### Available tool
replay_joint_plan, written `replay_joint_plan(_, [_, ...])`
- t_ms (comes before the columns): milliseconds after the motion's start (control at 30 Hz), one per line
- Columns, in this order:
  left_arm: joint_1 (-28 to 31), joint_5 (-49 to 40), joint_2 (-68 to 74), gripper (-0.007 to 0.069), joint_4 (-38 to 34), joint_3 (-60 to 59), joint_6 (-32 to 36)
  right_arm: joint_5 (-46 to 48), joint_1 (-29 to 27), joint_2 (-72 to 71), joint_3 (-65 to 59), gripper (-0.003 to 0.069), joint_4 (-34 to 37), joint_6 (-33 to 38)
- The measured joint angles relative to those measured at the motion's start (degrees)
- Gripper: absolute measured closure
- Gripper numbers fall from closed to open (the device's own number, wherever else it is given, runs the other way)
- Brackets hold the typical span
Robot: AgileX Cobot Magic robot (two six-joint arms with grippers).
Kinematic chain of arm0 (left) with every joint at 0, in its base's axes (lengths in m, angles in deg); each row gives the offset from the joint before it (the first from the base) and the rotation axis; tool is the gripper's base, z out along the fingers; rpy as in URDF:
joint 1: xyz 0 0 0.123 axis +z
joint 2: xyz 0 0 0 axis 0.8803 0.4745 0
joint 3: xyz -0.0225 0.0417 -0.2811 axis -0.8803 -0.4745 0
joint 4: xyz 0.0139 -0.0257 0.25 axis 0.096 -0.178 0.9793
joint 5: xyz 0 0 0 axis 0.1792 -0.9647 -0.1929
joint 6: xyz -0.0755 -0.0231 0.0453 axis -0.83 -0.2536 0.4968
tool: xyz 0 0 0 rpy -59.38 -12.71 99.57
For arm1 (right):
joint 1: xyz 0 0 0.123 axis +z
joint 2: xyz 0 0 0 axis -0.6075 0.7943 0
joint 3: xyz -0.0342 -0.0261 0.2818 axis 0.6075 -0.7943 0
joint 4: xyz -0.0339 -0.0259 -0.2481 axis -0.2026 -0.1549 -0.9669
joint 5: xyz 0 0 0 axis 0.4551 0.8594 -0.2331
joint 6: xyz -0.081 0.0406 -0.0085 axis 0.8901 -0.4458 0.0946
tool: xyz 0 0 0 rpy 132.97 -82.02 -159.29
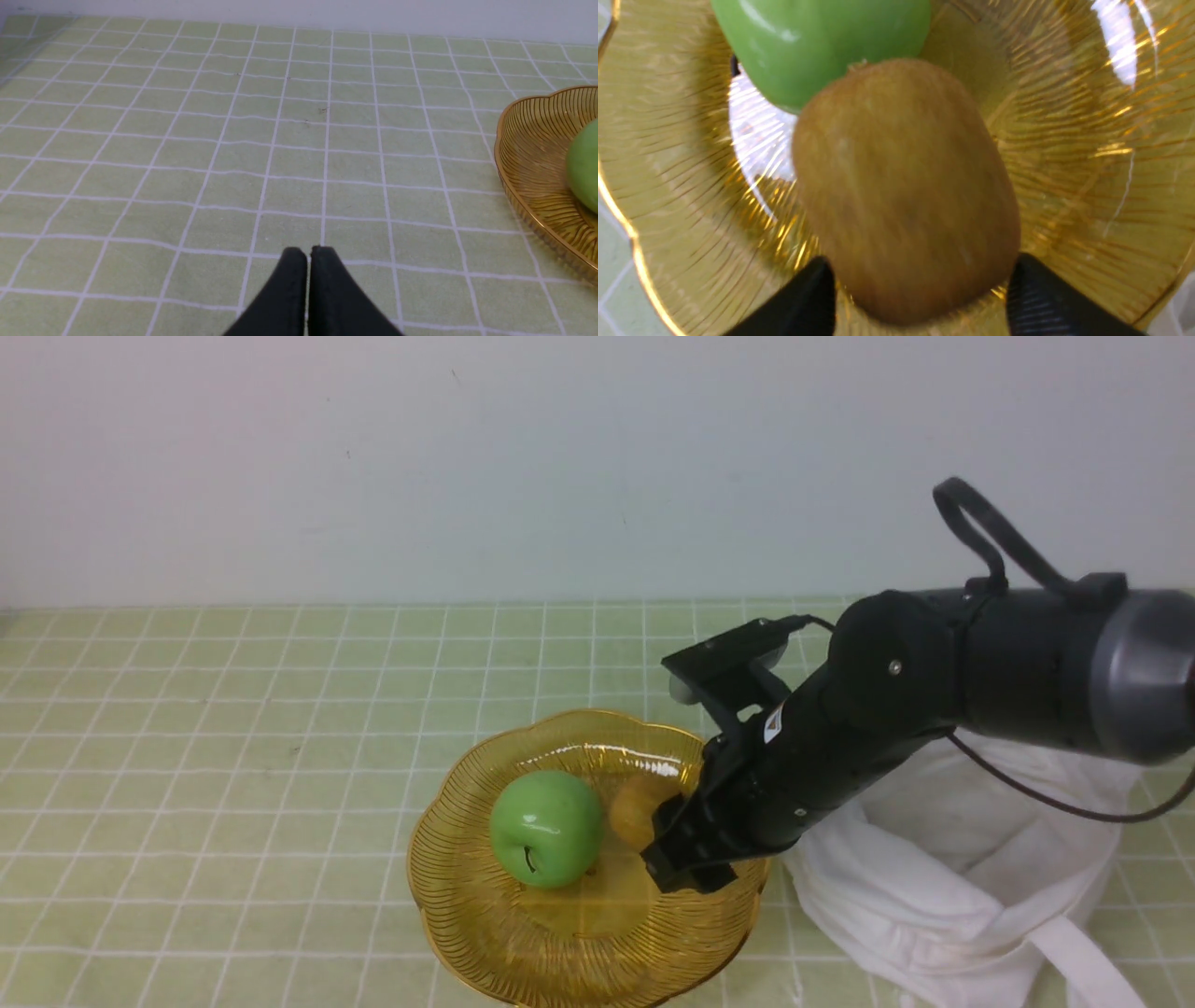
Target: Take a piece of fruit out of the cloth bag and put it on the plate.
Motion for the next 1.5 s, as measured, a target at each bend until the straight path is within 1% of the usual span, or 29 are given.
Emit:
replay_joint_plan(67, [0.00, 0.00, 0.00, 0.0632, 0.00, 0.00, 0.00, -0.66, 0.00, 0.17, 0.00, 0.0116, 0.00, 0.35])
replay_joint_plan(133, [0.00, 0.00, 0.00, 0.0632, 0.00, 0.00, 0.00, -1.41, 0.00, 0.17, 0.00, 0.0018, 0.00, 0.48])
replay_joint_plan(200, [0.00, 0.00, 0.00, 0.0632, 0.00, 0.00, 0.00, -1.40, 0.00, 0.17, 0.00, -0.0011, 0.00, 0.62])
replay_joint_plan(300, [0.00, 0.00, 0.00, 0.0632, 0.00, 0.00, 0.00, -0.55, 0.00, 0.17, 0.00, -0.0028, 0.00, 0.61])
replay_joint_plan(367, [0.00, 0.00, 0.00, 0.0632, 0.00, 0.00, 0.00, 2.48, 0.00, 0.05, 0.81, -0.0031, -0.20, 0.61])
replay_joint_plan(433, [0.00, 0.00, 0.00, 0.0632, 0.00, 0.00, 0.00, 7.94, 0.00, -0.24, 3.08, -0.0017, -0.27, 0.61])
replay_joint_plan(467, [0.00, 0.00, 0.00, 0.0632, 0.00, 0.00, 0.00, 11.31, 0.00, -0.52, 4.81, 0.0001, -0.48, 0.61])
replay_joint_plan(500, [0.00, 0.00, 0.00, 0.0632, 0.00, 0.00, 0.00, 12.02, 0.00, -0.59, 5.20, 0.0006, -0.54, 0.61])
replay_joint_plan(567, [0.00, 0.00, 0.00, 0.0632, 0.00, 0.00, 0.00, 21.03, 0.00, -1.36, 10.68, 0.0080, -1.28, 0.61])
replay_joint_plan(600, [0.00, 0.00, 0.00, 0.0632, 0.00, 0.00, 0.00, 24.95, 0.00, -1.54, 13.51, 0.0129, -1.68, 0.61])
replay_joint_plan(633, [0.00, 0.00, 0.00, 0.0632, 0.00, 0.00, 0.00, 26.65, 0.00, -1.61, 15.31, 0.0165, -1.80, 0.54])
replay_joint_plan(667, [0.00, 0.00, 0.00, 0.0632, 0.00, 0.00, 0.00, 27.22, 0.00, -1.69, 16.13, 0.0183, -1.88, 0.54])
replay_joint_plan(700, [0.00, 0.00, 0.00, 0.0632, 0.00, 0.00, 0.00, 28.24, 0.06, -2.43, 18.48, 0.0263, -2.25, -0.12])
replay_joint_plan(800, [0.00, 0.00, 0.00, 0.0632, 0.00, 0.00, 0.00, 29.07, 0.06, -4.55, 19.73, 0.0399, -2.98, -1.36])
replay_joint_plan(833, [0.00, 0.00, 0.00, 0.0632, 0.00, 0.00, 0.00, 29.32, 0.06, -5.84, 19.77, 0.0451, -3.18, -1.99])
replay_joint_plan(867, [0.00, 0.00, 0.00, 0.0632, 0.00, 0.00, 0.00, 29.65, 0.06, -8.03, 19.71, 0.0520, -3.43, -2.59])
replay_joint_plan(900, [0.00, 0.00, 0.00, 0.0632, 0.00, 0.00, 0.00, 29.72, 0.06, -9.87, 19.37, 0.0566, -3.57, -2.86])
replay_joint_plan(933, [0.00, 0.00, 0.00, 0.0632, 0.00, 0.00, 0.00, 29.71, 0.06, -10.25, 19.37, 0.0566, -3.68, -2.94])
replay_joint_plan(967, [0.00, 0.00, 0.00, 0.0632, 0.00, 0.00, 0.00, 29.94, 0.06, -12.34, 18.99, 0.0613, -4.12, -3.34])
replay_joint_plan(1000, [0.00, 0.00, 0.00, 0.0632, 0.00, 0.00, 0.00, 30.06, 0.06, -14.61, 18.50, 0.0638, -4.80, -3.80])
replay_joint_plan(1033, [0.00, 0.00, 0.00, 0.0632, 0.00, 0.00, 0.00, 30.26, 0.06, -18.46, 17.45, 0.0659, -6.27, -4.68])
replay_joint_plan(1133, [0.00, 0.00, 0.00, 0.0632, 0.00, 0.00, 0.00, 30.55, 0.06, -23.42, 16.03, 0.0669, -8.70, -6.35])
replay_joint_plan(1200, [0.00, 0.00, 0.00, 0.0632, 0.00, 0.00, 0.00, 30.78, 0.06, -28.39, 14.57, 0.0671, -11.73, -8.57])
replay_joint_plan(1300, [0.00, 0.00, 0.00, 0.0632, 0.00, 0.00, 0.00, 31.27, 0.06, -37.30, 10.74, 0.0671, -20.24, -13.06])
replay_joint_plan(1333, [0.00, 0.00, 0.00, 0.0632, 0.00, 0.00, 0.00, 31.27, 0.06, -38.29, 10.50, 0.0671, -20.74, -13.55])
replay_joint_plan(1433, [0.00, 0.00, 0.00, 0.0632, 0.00, 0.00, 0.00, 31.47, 0.06, -47.65, 5.08, 0.0671, -28.98, -18.03])
replay_joint_plan(1500, [0.00, 0.00, 0.00, 0.0632, 0.00, 0.00, 0.00, 31.44, 0.06, -52.14, 1.94, 0.0671, -31.78, -20.52])
